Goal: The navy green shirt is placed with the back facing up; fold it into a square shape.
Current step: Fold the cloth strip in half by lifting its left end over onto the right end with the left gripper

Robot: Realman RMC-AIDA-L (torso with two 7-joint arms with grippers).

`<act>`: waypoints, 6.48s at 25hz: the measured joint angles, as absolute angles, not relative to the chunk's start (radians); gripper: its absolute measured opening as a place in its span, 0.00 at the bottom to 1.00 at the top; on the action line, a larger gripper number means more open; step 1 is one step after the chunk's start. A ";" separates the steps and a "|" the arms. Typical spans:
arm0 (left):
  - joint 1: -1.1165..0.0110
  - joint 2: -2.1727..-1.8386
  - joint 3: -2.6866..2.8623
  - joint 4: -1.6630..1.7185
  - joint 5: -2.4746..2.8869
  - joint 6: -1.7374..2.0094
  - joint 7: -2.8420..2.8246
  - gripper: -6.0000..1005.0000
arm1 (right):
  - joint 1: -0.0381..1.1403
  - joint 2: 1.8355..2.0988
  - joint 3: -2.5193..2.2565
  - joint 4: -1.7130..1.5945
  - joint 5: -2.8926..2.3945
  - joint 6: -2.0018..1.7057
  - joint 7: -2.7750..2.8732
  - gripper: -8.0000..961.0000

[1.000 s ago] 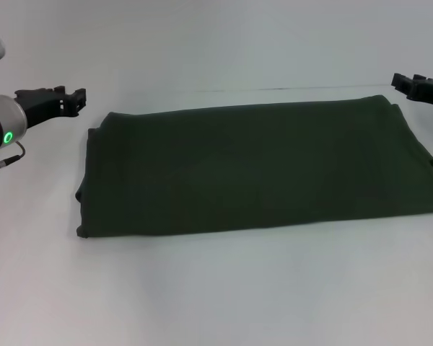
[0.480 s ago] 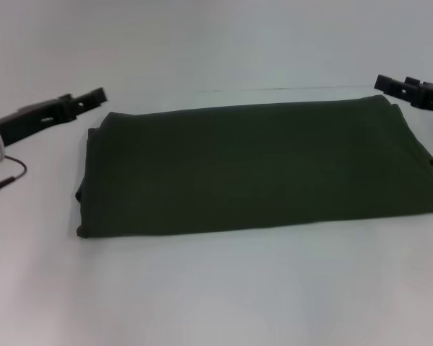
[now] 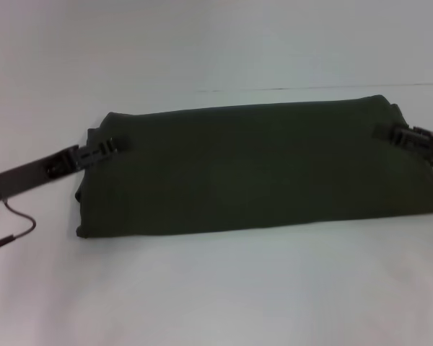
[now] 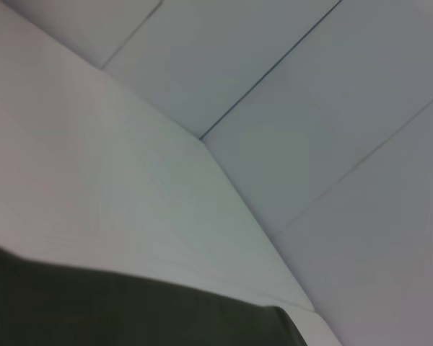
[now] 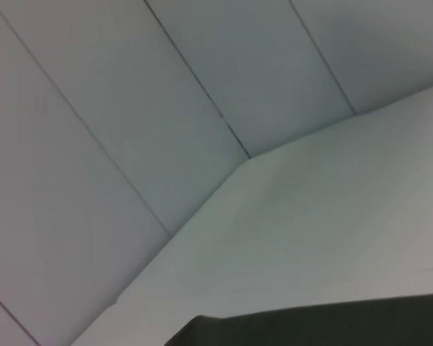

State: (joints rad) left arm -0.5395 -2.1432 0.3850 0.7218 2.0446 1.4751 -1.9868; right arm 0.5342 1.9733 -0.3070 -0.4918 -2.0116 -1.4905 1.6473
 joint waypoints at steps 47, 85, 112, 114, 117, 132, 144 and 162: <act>-0.499 -2.140 0.327 0.673 2.351 1.431 -2.474 0.82 | 0.536 1.956 -0.299 -0.597 -2.003 -1.496 1.777 0.85; -0.542 -2.126 0.333 0.641 2.383 1.317 -2.497 0.82 | 0.528 1.956 -0.285 -0.597 -2.000 -1.503 1.781 0.86; -0.589 -2.103 0.381 0.672 2.424 1.360 -2.509 0.82 | 0.517 1.955 -0.285 -0.597 -1.991 -1.508 1.789 0.86; -0.589 -2.101 0.381 0.676 2.429 1.375 -2.511 0.82 | 0.517 1.954 -0.285 -0.597 -1.991 -1.508 1.790 0.86; -0.590 -2.101 0.384 0.678 2.449 1.385 -2.514 0.82 | 0.517 1.954 -0.285 -0.597 -1.991 -1.508 1.791 0.86; -0.605 -2.102 0.394 0.672 2.485 1.355 -2.523 0.82 | 0.514 1.954 -0.285 -0.597 -1.978 -1.508 1.795 0.85; -0.623 -2.102 0.397 0.666 2.487 1.312 -2.523 0.82 | 0.514 1.954 -0.285 -0.597 -1.977 -1.508 1.795 0.85; -0.648 -2.100 0.419 0.670 2.485 1.296 -2.504 0.73 | 0.512 1.954 -0.285 -0.597 -1.977 -1.508 1.795 0.85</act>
State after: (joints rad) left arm -0.6483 -2.1000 0.4190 0.6697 2.4848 1.2962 -2.5040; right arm 0.5124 1.9542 -0.2853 -0.5967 -1.9772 -1.5080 1.7948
